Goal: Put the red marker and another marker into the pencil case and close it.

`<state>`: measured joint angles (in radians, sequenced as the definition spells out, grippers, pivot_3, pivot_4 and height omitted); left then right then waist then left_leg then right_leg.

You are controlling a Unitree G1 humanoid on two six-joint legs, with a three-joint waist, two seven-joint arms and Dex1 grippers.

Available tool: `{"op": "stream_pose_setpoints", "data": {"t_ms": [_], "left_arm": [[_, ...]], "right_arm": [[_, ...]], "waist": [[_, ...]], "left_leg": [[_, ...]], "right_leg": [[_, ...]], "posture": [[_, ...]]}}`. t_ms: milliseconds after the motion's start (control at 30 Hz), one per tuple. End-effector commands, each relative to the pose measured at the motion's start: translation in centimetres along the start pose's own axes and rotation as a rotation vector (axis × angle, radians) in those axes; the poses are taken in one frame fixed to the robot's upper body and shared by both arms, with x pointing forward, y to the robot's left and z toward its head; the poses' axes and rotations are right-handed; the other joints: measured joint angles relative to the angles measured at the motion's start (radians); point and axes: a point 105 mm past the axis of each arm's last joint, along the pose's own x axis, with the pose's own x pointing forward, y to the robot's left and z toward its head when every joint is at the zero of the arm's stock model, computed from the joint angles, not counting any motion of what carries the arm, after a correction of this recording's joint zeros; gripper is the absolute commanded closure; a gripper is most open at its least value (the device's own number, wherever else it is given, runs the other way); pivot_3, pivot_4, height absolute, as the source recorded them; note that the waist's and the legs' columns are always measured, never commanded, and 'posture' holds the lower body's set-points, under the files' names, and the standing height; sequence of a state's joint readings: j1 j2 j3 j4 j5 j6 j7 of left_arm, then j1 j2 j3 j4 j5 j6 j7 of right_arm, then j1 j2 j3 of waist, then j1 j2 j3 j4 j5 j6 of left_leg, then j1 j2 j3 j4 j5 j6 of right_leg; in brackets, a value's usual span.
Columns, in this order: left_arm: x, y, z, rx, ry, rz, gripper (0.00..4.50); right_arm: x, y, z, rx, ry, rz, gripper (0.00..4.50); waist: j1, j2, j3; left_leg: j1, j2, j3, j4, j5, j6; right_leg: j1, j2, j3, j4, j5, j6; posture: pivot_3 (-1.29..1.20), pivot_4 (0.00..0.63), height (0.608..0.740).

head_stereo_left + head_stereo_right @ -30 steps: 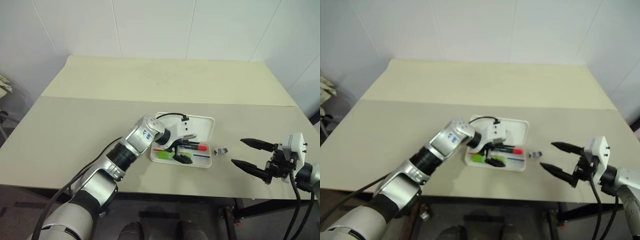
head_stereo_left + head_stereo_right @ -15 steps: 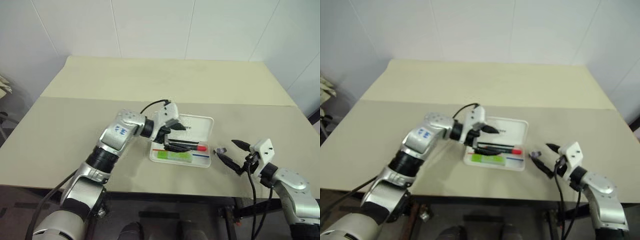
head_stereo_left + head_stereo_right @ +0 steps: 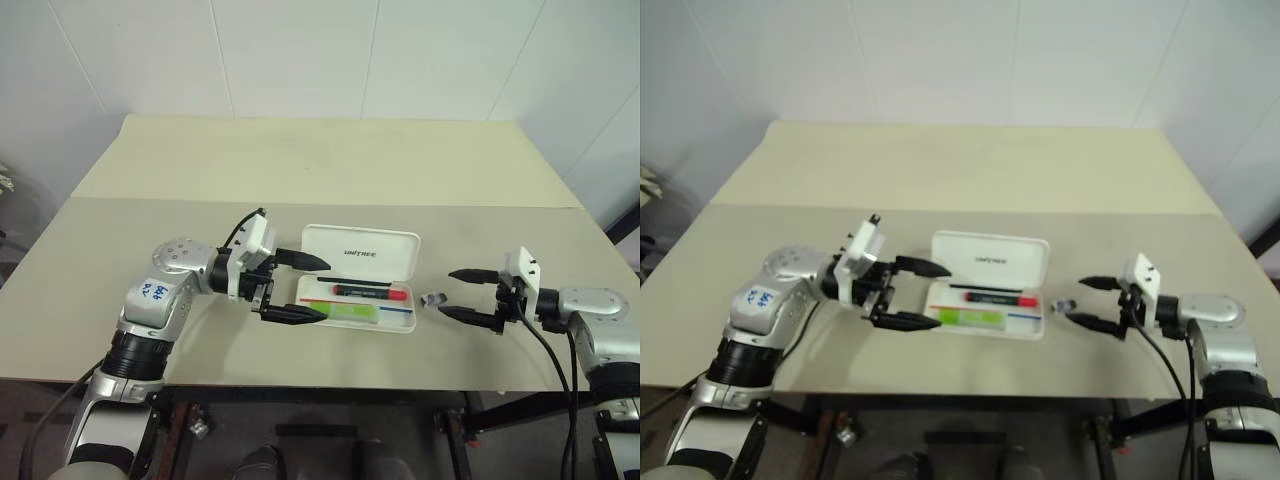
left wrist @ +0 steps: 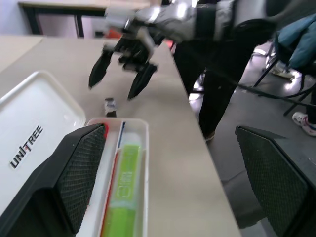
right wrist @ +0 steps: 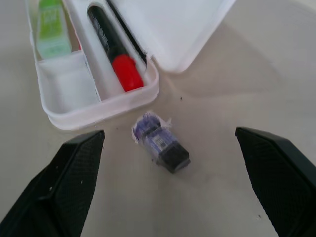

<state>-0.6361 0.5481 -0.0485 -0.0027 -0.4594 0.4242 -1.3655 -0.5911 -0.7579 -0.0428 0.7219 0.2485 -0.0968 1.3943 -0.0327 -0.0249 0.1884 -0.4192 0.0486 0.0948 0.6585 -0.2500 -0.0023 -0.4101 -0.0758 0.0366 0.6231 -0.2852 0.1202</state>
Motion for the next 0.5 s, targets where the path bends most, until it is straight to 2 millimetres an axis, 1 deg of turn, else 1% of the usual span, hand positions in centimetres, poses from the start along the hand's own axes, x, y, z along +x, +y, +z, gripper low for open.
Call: {"op": "stream_pose_setpoints", "data": {"t_ms": [33,133,233,333,433,500], "left_arm": [[-1.8,-1.0,0.7,0.063,-0.009,-0.008,0.01],[-3.4,-1.4,0.3,0.048,-0.007,-0.002,0.01],[-4.7,-1.1,-0.3,0.044,0.032,0.036,0.01],[-5.3,-1.1,-0.3,0.052,0.039,0.049,0.01],[-5.5,-1.1,0.2,0.060,0.024,0.053,0.00],[-5.8,-1.1,0.3,0.060,0.021,0.053,0.00]], "right_arm": [[0.4,-0.6,-0.1,-0.021,0.025,0.029,0.00],[1.4,-0.9,-0.1,-0.016,0.023,0.045,0.00],[2.3,-0.9,-0.4,-0.016,0.041,0.062,0.00],[2.6,-0.8,-0.8,-0.012,0.057,0.068,0.00],[2.5,-0.7,-1.1,-0.018,0.070,0.075,0.61],[2.3,-0.6,-1.4,-0.023,0.084,0.078,1.31]], "waist": [[-0.001,0.000,0.000],[-0.005,0.000,0.000],[-0.008,0.000,0.000],[-0.007,0.000,0.000],[-0.007,0.000,0.000],[-0.008,0.000,0.000]], "left_leg": [[0.000,0.000,0.000,0.000,0.000,0.000],[0.000,0.000,0.000,0.000,0.000,0.000],[0.000,0.000,0.000,0.000,0.000,0.000],[0.000,0.000,0.000,0.000,0.000,-0.001],[0.000,0.000,0.000,0.000,0.000,0.000],[0.000,0.000,0.000,0.000,0.000,0.000]], "right_leg": [[0.000,0.000,0.000,0.000,0.000,0.000],[0.000,0.000,0.000,0.000,0.000,0.000],[0.000,0.000,0.000,0.000,0.000,0.000],[0.000,-0.001,0.000,0.000,0.000,0.000],[0.000,-0.002,0.000,0.000,0.000,0.000],[0.000,-0.002,0.000,0.000,0.000,0.000]], "posture": [[0.00,0.150,0.740],[0.00,0.150,0.740],[0.00,0.150,0.740],[0.00,0.150,0.740],[0.00,0.150,0.740],[0.00,0.150,0.740]]}}
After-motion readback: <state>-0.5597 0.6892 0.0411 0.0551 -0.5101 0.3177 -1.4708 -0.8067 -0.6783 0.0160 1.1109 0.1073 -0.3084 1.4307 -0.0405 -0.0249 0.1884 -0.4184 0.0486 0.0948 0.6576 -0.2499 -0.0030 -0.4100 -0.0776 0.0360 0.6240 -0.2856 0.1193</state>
